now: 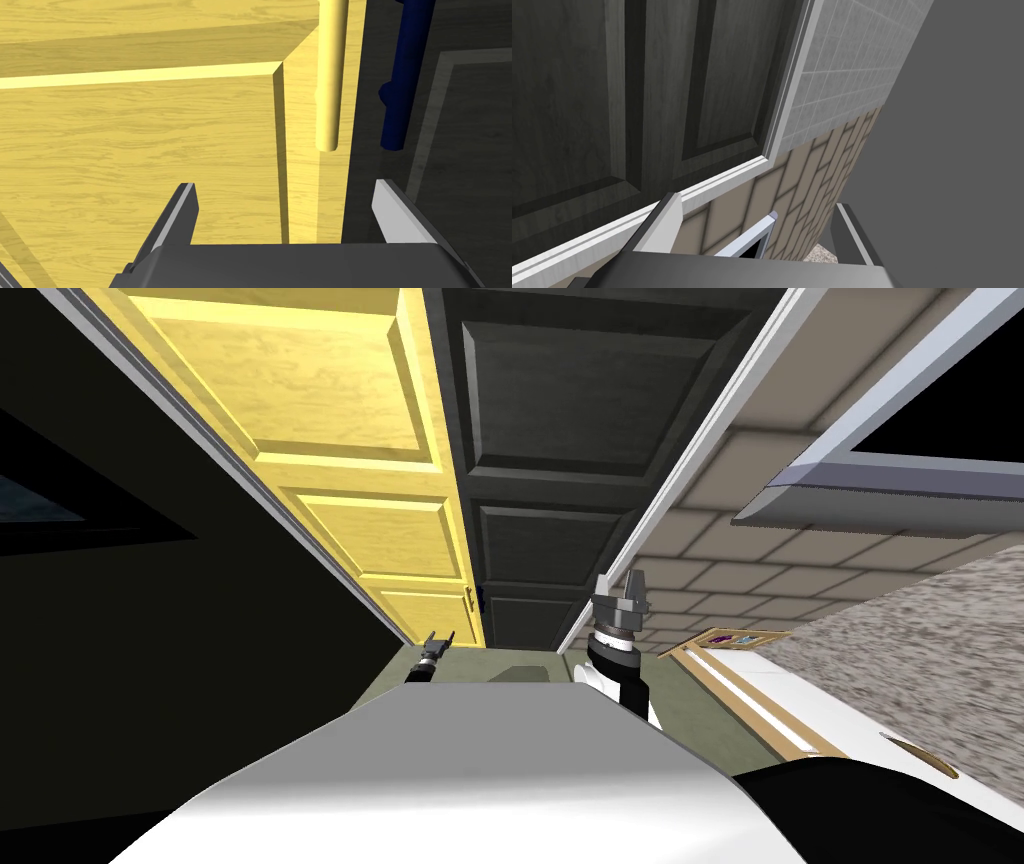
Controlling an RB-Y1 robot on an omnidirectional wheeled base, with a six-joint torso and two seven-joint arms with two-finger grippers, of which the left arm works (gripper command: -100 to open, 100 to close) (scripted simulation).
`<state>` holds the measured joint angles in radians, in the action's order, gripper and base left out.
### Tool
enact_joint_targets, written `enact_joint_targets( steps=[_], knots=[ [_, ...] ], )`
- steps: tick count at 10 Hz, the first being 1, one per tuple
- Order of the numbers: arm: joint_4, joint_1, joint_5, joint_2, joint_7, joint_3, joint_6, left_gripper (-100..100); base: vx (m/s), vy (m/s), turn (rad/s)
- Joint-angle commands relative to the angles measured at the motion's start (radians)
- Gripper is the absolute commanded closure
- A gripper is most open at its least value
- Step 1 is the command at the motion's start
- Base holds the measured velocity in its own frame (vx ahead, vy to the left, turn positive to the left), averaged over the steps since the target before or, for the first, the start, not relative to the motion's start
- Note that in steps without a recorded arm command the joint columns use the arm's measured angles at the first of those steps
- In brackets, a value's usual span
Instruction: Pull the door open
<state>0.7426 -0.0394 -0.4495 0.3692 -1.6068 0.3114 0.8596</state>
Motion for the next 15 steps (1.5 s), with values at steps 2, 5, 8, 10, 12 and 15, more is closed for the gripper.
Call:
enact_joint_targets(
  steps=[2, 5, 8, 10, 12, 15],
  knots=[
    [0.002, -0.04, -0.018, 0.028, 0.009, -0.031, -0.018, -100, -0.07, 0.015, 0.023],
    [-0.014, -0.054, -0.028, 0.041, 0.01, -0.047, -0.018, -100, -0.071, 0.022, 0.015],
    [-0.051, -0.083, -0.051, 0.07, 0.012, -0.086, -0.017, -100, -0.096, 0.033, 0.012],
    [-0.061, -0.09, -0.057, 0.077, 0.013, -0.096, -0.017, -100, -0.03, 0.004, -0.004],
    [-0.095, -0.11, -0.08, 0.101, 0.016, -0.135, -0.016, -100, -0.032, 0.025, -0.045],
    [-0.123, -0.11, -0.102, 0.111, 0.02, -0.169, -0.014, -100, 0.017, 0.032, -0.13]
  ],
)
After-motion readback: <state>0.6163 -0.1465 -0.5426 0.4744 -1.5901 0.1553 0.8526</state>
